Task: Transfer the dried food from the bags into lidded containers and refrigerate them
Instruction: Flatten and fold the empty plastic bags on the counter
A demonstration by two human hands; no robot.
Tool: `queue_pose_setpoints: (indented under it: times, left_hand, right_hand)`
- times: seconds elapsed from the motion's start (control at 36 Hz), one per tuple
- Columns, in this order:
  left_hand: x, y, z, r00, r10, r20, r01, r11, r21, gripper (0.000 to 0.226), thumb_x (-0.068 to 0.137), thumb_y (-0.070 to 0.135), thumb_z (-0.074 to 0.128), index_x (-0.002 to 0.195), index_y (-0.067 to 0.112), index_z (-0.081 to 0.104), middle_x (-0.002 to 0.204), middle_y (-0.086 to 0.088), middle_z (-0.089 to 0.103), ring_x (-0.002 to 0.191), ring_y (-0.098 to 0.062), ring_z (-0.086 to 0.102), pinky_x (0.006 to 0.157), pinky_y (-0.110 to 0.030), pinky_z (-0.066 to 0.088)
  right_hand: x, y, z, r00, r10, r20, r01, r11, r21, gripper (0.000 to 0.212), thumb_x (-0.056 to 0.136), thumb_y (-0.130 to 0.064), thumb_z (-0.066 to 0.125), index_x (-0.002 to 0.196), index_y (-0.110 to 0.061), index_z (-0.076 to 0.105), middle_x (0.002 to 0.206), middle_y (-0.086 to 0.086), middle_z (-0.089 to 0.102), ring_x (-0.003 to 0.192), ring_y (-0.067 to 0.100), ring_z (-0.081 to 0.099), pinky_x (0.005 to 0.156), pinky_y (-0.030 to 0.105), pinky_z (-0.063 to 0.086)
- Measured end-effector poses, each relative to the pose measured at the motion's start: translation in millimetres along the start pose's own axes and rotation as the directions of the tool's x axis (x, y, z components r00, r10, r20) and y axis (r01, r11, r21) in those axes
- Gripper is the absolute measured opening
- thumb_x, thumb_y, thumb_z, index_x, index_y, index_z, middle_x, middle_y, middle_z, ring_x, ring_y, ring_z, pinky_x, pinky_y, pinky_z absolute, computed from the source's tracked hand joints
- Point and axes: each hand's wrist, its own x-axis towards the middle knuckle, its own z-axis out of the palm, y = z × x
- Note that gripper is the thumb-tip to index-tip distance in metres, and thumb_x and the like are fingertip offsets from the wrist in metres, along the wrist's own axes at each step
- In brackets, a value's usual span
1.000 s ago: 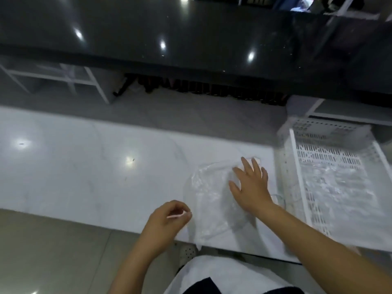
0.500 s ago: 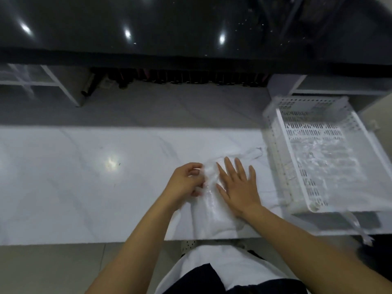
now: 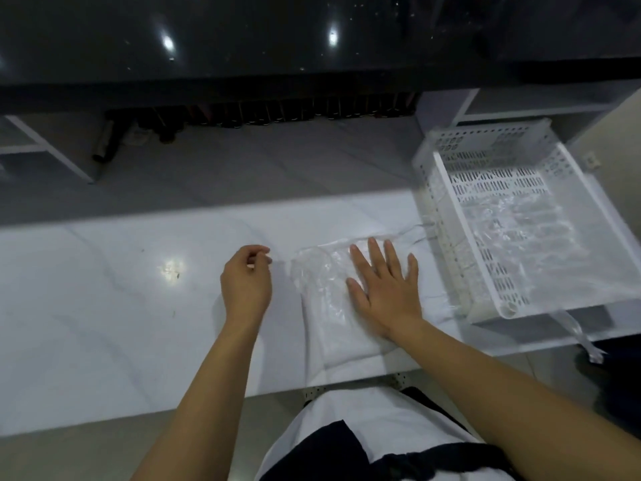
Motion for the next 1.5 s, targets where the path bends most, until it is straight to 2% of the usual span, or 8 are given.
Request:
queue_pose_setpoints:
  times: [0.17,0.25,0.33,0.44,0.56,0.81,1.03,1.5]
  left_hand:
    - [-53.9,36.0,9.9,0.922,0.383,0.056,-0.380,0.923,-0.060,0.035,0.101,0.002,0.045,0.124,0.017,0.066,0.123,0.003,0.068,0.113,-0.012,0.063,0.101,-0.034,0.052]
    - [-88.9,47.7,37.4,0.843,0.514,0.156,-0.501,0.857,-0.119,0.047,0.097,0.009,0.036,0.139,0.010,0.057,0.145,-0.003,0.056,0.136,-0.011,0.048,0.116,-0.024,0.036]
    - [-93.0,46.2,67.6,0.861,0.464,0.205,-0.468,0.883,-0.036,0.052,0.102,0.007,0.040,0.153,0.015,0.039,0.163,0.001,0.033,0.152,-0.010,0.023,0.124,-0.022,0.017]
    - [-63.7,1.1,89.5,0.897,0.317,0.307,-0.439,0.719,0.539,0.063,0.107,0.029,0.030,0.162,0.018,0.001,0.170,-0.001,-0.008,0.155,-0.021,-0.016,0.126,-0.043,-0.006]
    - [-47.2,-36.9,83.4,0.912,0.267,0.311,-0.410,0.589,0.696,0.071,0.103,0.056,0.013,0.161,0.019,-0.004,0.169,-0.002,-0.009,0.156,-0.020,-0.012,0.125,-0.048,-0.008]
    - [-49.8,-44.2,75.8,0.934,0.240,0.264,-0.355,0.564,0.745,0.076,0.101,0.063,0.007,0.162,0.020,-0.004,0.169,-0.005,-0.010,0.155,-0.021,-0.014,0.125,-0.048,-0.007]
    - [-58.6,-18.9,75.8,0.913,0.377,0.156,-0.388,0.686,0.615,0.061,0.105,0.027,0.026,0.162,0.018,0.007,0.170,-0.001,-0.005,0.156,-0.019,-0.012,0.125,-0.040,-0.010]
    - [-56.0,-32.4,86.6,0.950,0.204,0.235,-0.311,0.635,0.707,0.078,0.098,0.069,0.011,0.162,0.026,-0.002,0.170,-0.002,-0.010,0.156,-0.020,-0.013,0.126,-0.044,-0.008]
  right_hand:
    - [4.3,-12.1,-7.6,0.998,0.055,0.044,-0.056,0.998,0.029,0.062,0.100,-0.057,0.010,0.157,-0.040,-0.008,0.167,-0.001,-0.014,0.152,0.025,-0.019,0.117,0.063,-0.009]
    - [8.4,-17.5,-14.7,0.993,0.051,-0.108,-0.049,0.999,0.015,0.062,0.102,-0.050,0.026,0.158,-0.036,0.003,0.168,0.000,-0.006,0.154,0.026,-0.009,0.117,0.064,0.003]
    - [12.3,-16.1,-15.5,0.987,0.003,-0.163,-0.006,1.000,-0.019,0.065,0.103,-0.051,0.035,0.158,-0.034,0.006,0.168,0.000,-0.006,0.154,0.025,-0.008,0.117,0.062,0.002]
    - [7.9,-4.3,-1.9,0.999,-0.043,0.015,0.044,0.994,-0.098,0.065,0.099,-0.062,0.005,0.155,-0.037,-0.016,0.166,-0.003,-0.019,0.152,0.022,-0.020,0.118,0.061,-0.007]
    - [15.7,13.5,-3.7,1.000,-0.005,-0.030,0.005,1.000,-0.006,0.067,0.096,-0.064,0.000,0.156,-0.036,-0.011,0.168,-0.005,-0.010,0.153,0.019,-0.014,0.119,0.058,-0.007]
    - [35.6,38.6,-15.4,1.000,0.010,-0.009,-0.010,1.000,0.006,0.062,0.101,-0.056,0.006,0.158,-0.035,-0.006,0.168,-0.002,-0.010,0.153,0.022,-0.016,0.119,0.061,-0.008]
    - [0.6,-2.9,-38.9,0.975,-0.196,-0.107,0.198,0.980,0.010,0.065,0.098,-0.057,0.002,0.158,-0.033,-0.002,0.167,-0.003,-0.011,0.154,0.022,-0.013,0.120,0.055,-0.008]
    - [-20.1,44.2,-42.7,0.979,-0.101,0.178,0.087,0.993,0.085,0.068,0.102,-0.056,0.020,0.158,-0.030,-0.010,0.166,-0.002,-0.020,0.150,0.023,-0.025,0.120,0.056,-0.010]
